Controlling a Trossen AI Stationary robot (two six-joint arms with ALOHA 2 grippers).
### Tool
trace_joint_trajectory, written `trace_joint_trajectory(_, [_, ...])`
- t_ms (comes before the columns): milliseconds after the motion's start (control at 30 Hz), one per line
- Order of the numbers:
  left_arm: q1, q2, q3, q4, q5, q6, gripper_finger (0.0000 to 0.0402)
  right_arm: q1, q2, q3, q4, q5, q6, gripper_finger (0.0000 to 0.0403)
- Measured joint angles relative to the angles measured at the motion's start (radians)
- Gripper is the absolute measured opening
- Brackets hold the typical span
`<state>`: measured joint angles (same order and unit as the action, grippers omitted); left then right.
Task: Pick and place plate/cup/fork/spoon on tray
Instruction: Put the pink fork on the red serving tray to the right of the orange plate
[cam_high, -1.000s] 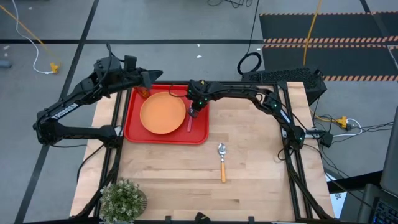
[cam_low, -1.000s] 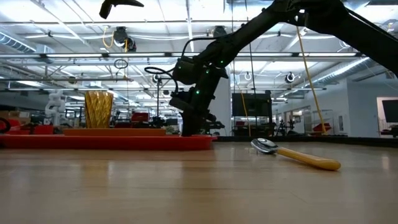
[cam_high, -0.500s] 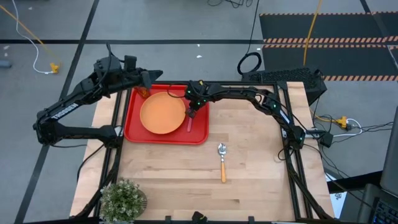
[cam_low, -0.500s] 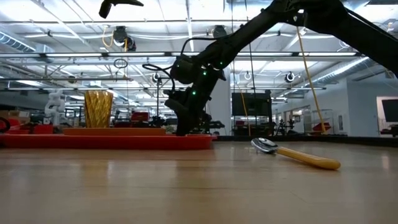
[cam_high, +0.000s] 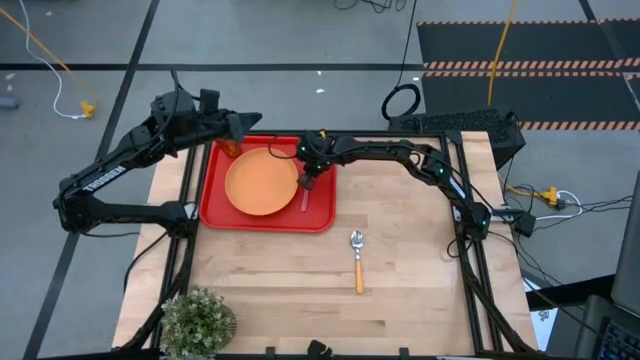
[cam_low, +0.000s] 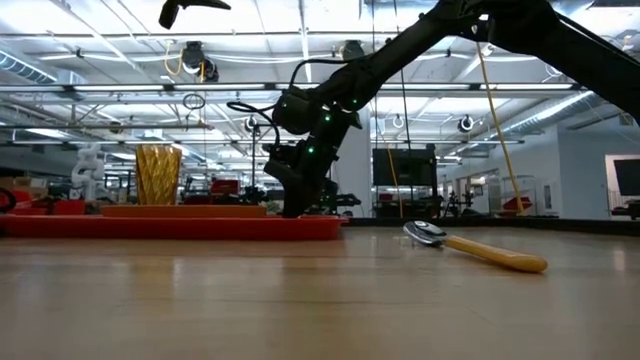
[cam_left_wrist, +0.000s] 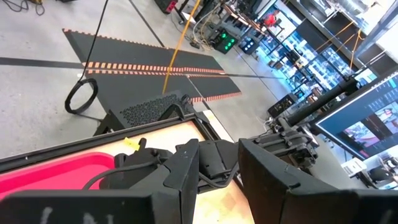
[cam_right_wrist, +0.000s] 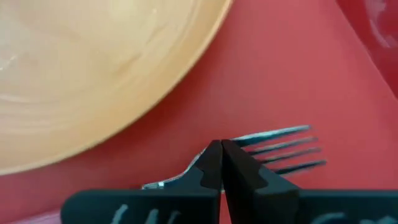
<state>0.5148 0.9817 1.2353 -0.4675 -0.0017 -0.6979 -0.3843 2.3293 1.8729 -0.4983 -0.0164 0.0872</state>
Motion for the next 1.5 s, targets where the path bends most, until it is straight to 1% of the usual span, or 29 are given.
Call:
trace_joint_trajectory(133, [0.0, 0.0, 0.0, 0.0, 0.0, -0.001, 0.0113, 0.007, 0.004, 0.0, 0.001, 0.022, -0.021, 0.0])
trace_joint_trajectory(367, [0.0, 0.0, 0.0, 0.0, 0.0, -0.012, 0.0113, 0.008, 0.004, 0.0, 0.011, 0.027, -0.023, 0.0])
trace_joint_trajectory(567, [0.0, 0.0, 0.0, 0.0, 0.0, -0.013, 0.0113, 0.008, 0.004, 0.0, 0.038, 0.016, -0.022, 0.0])
trace_joint_trajectory(667, [0.0, 0.0, 0.0, 0.0, 0.0, -0.013, 0.0113, 0.007, 0.003, 0.0, 0.07, -0.013, -0.017, 0.0])
trace_joint_trajectory(800, [0.0, 0.0, 0.0, 0.0, 0.001, -0.014, 0.0113, 0.003, -0.028, 0.0, 0.069, -0.014, 0.014, 0.0])
trace_joint_trajectory(867, [-0.001, 0.0, 0.0, 0.0, 0.002, -0.014, 0.0113, -0.007, -0.046, 0.001, 0.053, -0.04, 0.021, 0.0])
trace_joint_trajectory(967, [-0.007, 0.0, 0.0, 0.0, 0.002, -0.014, 0.0113, -0.027, -0.06, 0.002, 0.009, -0.044, 0.013, 0.0])
trace_joint_trajectory(1067, [-0.015, 0.0, 0.0, -0.002, 0.002, -0.011, 0.0113, -0.055, -0.062, 0.001, -0.039, -0.11, 0.01, 0.0])
trace_joint_trajectory(1167, [-0.022, 0.0, 0.0, -0.006, 0.001, 0.002, 0.0113, -0.07, -0.062, 0.001, -0.034, -0.163, 0.023, 0.0])
trace_joint_trajectory(1233, [-0.022, 0.0, 0.0, -0.009, 0.001, 0.013, 0.0113, -0.07, -0.062, 0.001, -0.023, -0.17, 0.02, 0.0])
trace_joint_trajectory(1333, [-0.022, 0.0, 0.0, -0.008, 0.001, 0.02, 0.0113, -0.061, -0.062, 0.001, -0.023, -0.185, -0.023, 0.0])
trace_joint_trajectory(1400, [-0.022, 0.0, 0.0, -0.009, 0.001, 0.023, 0.0113, -0.058, -0.059, 0.0, -0.028, -0.218, -0.044, 0.0])
trace_joint_trajectory(1500, [-0.022, 0.0, 0.0, -0.008, 0.001, 0.019, 0.0113, -0.056, -0.049, -0.049, -0.013, -0.219, -0.055, 0.0])
